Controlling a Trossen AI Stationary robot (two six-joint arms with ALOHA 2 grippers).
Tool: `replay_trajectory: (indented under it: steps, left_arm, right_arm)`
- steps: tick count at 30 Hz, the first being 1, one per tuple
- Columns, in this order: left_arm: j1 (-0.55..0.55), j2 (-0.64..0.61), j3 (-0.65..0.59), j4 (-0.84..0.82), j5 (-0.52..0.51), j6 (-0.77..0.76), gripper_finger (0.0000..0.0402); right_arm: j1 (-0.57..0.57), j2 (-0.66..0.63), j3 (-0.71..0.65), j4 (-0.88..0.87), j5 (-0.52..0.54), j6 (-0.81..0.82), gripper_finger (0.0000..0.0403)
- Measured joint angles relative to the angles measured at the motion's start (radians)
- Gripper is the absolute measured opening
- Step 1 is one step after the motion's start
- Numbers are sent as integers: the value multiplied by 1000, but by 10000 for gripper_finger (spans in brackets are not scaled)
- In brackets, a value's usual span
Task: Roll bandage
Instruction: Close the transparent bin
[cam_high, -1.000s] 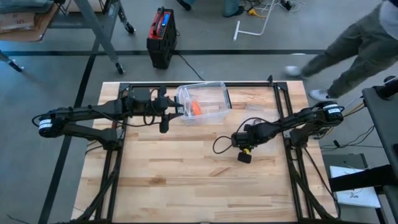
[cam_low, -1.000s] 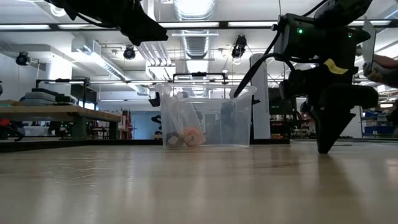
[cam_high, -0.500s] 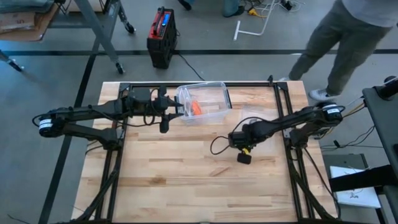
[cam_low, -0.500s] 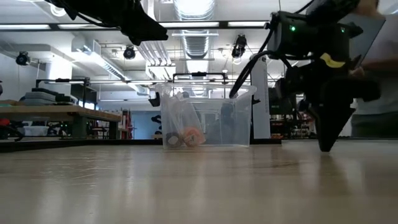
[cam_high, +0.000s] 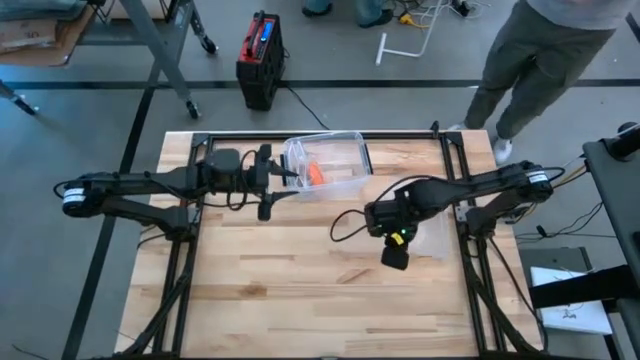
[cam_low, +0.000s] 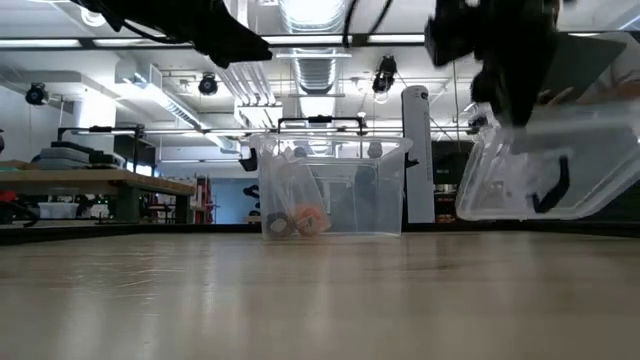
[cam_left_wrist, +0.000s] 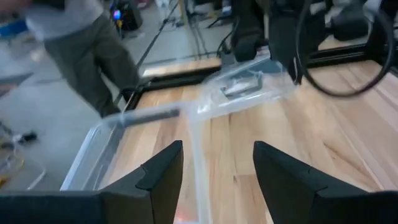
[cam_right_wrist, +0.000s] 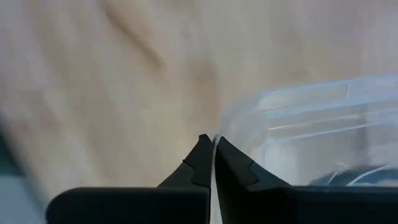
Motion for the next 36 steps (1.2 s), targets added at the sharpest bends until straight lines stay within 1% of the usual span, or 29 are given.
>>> replay_trajectory:
  steps: [4, 7, 9, 12, 15, 19, 23, 26, 32, 36]
  left_arm:
    - [-47, 0, -24, 104, 0, 41, 194]
    - [-86, 0, -42, 176, 7, 67, 204]
    - [-109, 0, -50, 217, 9, 78, 213]
    - [-135, 0, -56, 261, 13, 81, 230]
    - [-161, 2, -60, 297, 43, 81, 247]
    - [-209, 46, -61, 359, 59, 85, 262]
    - [-252, 131, -56, 449, 59, 145, 267]
    - [-269, 182, -30, 505, 59, 168, 266]
    - [-274, 260, 24, 506, 59, 176, 263]
    - [-284, 325, 69, 515, 58, 212, 268]
  right_arm:
    - [33, 0, 140, -90, -106, 44, 0]
    - [65, 0, 244, -91, -176, 53, 0]
    - [88, 0, 309, -89, -195, 53, 0]
    - [114, -1, 390, -66, -185, 27, 0]
    - [130, -1, 450, -25, -122, -33, 0]
    - [132, -2, 497, 37, -85, -118, 0]
    - [131, -2, 532, 68, -85, -178, 0]
    - [130, -2, 557, 71, -101, -185, 0]
    - [128, -2, 566, 84, -120, -192, 0]
    - [128, -2, 561, 85, -137, -199, 0]
